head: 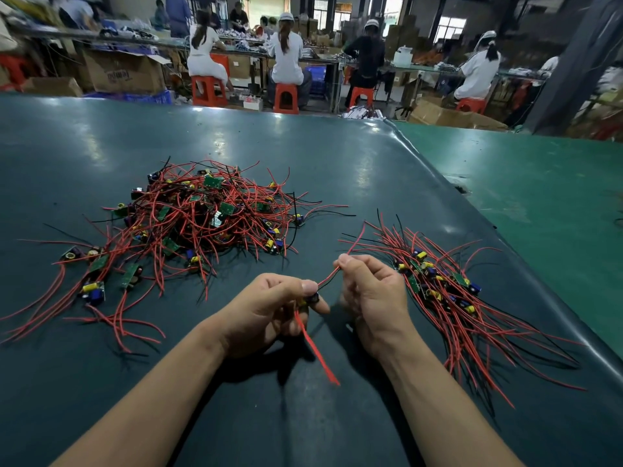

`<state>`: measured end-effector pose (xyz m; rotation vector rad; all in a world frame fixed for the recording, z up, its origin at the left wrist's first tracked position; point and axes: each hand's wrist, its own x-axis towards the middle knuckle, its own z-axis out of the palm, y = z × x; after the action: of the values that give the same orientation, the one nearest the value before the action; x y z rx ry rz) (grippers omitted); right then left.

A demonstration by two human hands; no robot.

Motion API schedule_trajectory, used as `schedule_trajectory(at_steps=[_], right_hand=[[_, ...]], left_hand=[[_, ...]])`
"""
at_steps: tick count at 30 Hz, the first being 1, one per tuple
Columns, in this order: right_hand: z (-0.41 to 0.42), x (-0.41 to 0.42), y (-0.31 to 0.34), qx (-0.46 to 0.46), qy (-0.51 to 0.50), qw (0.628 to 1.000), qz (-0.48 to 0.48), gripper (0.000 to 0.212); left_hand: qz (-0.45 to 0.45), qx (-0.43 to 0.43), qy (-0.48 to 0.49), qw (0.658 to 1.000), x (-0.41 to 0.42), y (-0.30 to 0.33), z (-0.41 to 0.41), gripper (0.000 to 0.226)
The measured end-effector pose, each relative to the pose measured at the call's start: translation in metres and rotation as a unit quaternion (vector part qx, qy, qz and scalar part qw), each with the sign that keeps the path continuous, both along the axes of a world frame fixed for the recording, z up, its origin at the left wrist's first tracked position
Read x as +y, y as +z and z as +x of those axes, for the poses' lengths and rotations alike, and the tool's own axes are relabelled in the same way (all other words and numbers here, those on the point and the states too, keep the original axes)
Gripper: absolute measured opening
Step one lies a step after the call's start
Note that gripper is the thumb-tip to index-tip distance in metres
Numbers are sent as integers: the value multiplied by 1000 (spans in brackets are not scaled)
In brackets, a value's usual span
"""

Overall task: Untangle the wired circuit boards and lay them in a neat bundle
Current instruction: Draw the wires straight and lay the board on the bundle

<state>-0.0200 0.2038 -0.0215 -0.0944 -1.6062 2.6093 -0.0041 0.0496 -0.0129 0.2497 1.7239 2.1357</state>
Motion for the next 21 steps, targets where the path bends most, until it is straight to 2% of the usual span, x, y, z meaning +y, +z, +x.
schedule_trajectory(at_steps=[3, 8, 13, 16, 21], right_hand=[[-4, 3, -2, 24, -66, 998, 1, 20], [-5, 5, -5, 106, -151, 976, 116, 16], [-5, 8, -4, 116, -178, 966, 144, 15], [-3, 9, -2, 136, -181, 959, 172, 17], [-1, 11, -1, 155, -175, 958, 167, 22]], left_hand=[[9, 9, -32, 999, -1, 2, 2, 34], [16, 12, -51, 999, -2, 6, 6, 36], [6, 15, -55, 998, -2, 7, 7, 24], [-12, 24, -65, 998, -3, 5, 6, 33], [-18, 30, -72, 997, -3, 3, 4, 35]])
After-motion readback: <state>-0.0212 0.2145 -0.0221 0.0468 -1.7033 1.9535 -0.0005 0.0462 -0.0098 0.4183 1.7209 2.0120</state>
